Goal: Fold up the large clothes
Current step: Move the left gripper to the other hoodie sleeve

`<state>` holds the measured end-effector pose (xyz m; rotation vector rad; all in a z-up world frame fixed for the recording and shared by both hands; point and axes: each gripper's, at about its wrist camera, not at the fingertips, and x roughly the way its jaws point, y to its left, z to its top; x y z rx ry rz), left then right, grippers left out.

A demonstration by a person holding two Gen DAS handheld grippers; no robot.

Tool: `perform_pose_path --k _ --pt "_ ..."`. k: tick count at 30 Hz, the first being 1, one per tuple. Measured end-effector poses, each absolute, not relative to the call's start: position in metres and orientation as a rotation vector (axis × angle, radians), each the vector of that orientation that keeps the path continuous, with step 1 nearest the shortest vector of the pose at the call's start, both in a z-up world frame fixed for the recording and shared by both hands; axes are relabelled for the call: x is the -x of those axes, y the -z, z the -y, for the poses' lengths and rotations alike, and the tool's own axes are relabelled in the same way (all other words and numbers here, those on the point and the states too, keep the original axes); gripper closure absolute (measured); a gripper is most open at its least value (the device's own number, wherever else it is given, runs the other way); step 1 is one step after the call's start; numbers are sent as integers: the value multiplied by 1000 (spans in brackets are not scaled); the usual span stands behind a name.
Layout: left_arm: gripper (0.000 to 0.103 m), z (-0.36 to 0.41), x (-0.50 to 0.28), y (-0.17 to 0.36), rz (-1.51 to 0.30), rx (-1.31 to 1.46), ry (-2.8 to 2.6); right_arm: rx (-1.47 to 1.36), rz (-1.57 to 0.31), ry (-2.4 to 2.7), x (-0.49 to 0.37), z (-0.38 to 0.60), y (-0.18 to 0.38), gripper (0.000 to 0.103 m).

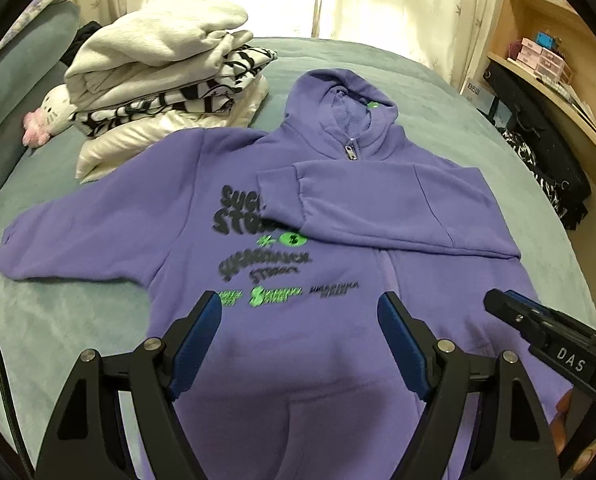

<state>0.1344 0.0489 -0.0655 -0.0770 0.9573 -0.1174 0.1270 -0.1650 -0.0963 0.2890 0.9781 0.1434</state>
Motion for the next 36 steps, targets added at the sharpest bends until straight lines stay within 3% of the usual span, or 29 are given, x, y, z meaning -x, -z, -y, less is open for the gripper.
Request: perform_pose_path --k 19,36 --pt "24 -169 -107 47 -891 300 76 -81 -894 -263 -119 53 58 66" --pt "24 -327 -137 110 -879 655 96 91 -806 -328 -169 -71 58 66"
